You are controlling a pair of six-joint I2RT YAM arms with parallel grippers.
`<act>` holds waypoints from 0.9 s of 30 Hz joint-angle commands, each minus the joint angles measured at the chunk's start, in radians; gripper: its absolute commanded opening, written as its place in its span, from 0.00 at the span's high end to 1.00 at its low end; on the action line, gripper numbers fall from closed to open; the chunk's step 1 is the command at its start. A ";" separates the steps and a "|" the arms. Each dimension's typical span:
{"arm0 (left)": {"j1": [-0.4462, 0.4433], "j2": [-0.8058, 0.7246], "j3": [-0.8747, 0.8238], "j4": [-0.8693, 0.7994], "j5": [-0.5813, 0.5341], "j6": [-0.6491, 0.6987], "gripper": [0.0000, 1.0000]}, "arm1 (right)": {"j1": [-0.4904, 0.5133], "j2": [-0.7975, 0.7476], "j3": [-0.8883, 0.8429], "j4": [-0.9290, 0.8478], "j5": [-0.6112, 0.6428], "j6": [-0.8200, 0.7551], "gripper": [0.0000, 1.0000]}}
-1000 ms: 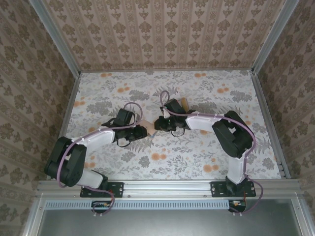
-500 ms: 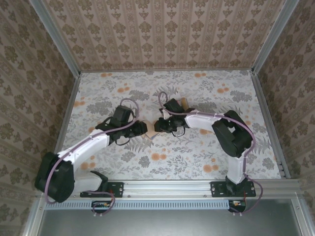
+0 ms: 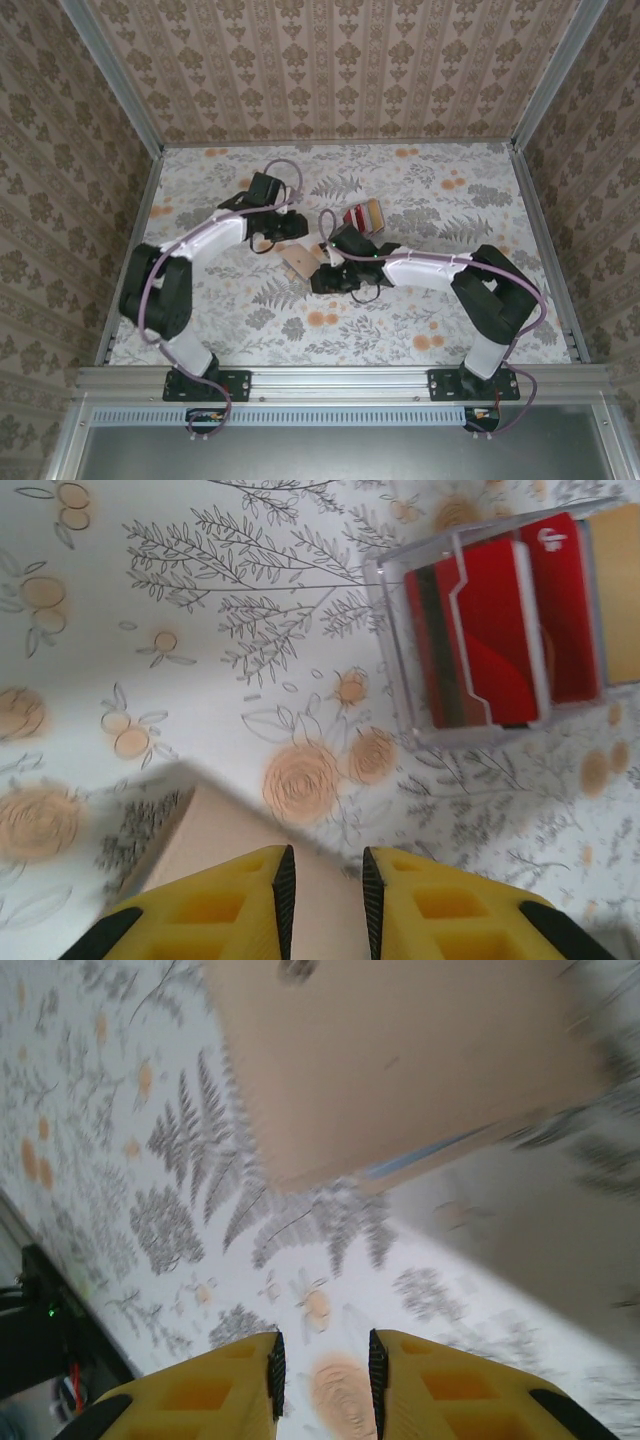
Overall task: Put the credit cards into the card holder
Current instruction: Rotate the card holder at the center of the table.
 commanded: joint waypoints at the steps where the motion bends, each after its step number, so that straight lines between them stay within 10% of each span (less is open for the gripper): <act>1: 0.007 0.085 0.085 -0.027 0.056 0.052 0.73 | 0.035 0.024 -0.005 0.104 -0.012 0.062 0.68; 27: 0.078 -0.054 -0.351 0.154 0.110 -0.019 0.73 | -0.146 0.211 0.130 0.080 -0.014 -0.037 0.67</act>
